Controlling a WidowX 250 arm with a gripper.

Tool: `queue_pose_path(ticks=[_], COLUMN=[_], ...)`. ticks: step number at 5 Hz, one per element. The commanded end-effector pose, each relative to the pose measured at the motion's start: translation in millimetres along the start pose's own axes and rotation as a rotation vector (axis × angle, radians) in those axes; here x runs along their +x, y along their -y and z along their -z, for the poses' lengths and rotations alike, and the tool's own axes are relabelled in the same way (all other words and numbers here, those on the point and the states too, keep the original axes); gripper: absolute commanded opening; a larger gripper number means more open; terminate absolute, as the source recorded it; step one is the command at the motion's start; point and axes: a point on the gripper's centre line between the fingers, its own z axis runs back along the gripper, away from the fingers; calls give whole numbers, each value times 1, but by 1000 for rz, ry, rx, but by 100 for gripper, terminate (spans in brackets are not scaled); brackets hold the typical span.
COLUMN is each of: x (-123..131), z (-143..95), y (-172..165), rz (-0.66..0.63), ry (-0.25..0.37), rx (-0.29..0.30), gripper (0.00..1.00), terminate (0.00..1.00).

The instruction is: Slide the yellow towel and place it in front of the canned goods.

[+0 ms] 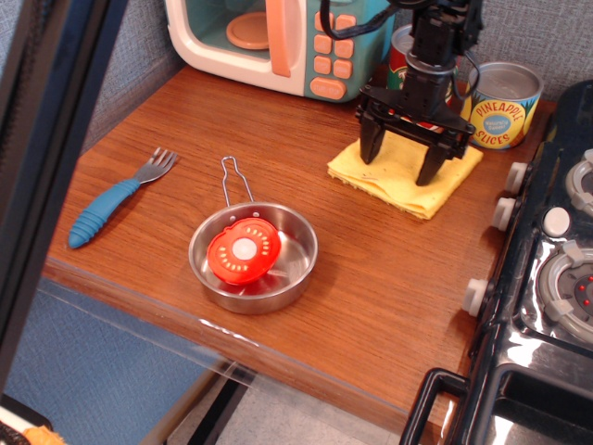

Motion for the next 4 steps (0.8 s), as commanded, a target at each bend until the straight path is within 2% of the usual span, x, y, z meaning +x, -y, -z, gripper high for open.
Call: queue_pose_path(ticks=[1, 2, 3, 4], x=[2, 2, 1, -16], z=[-29, -41, -70, -100], y=[13, 11, 4, -2], rz=[-48, -74, -83, -70], ry=[19, 25, 75, 123], rx=[-33, -63, -64, -43], gripper=[100, 100, 100, 100], terminate=[0, 0, 0, 0])
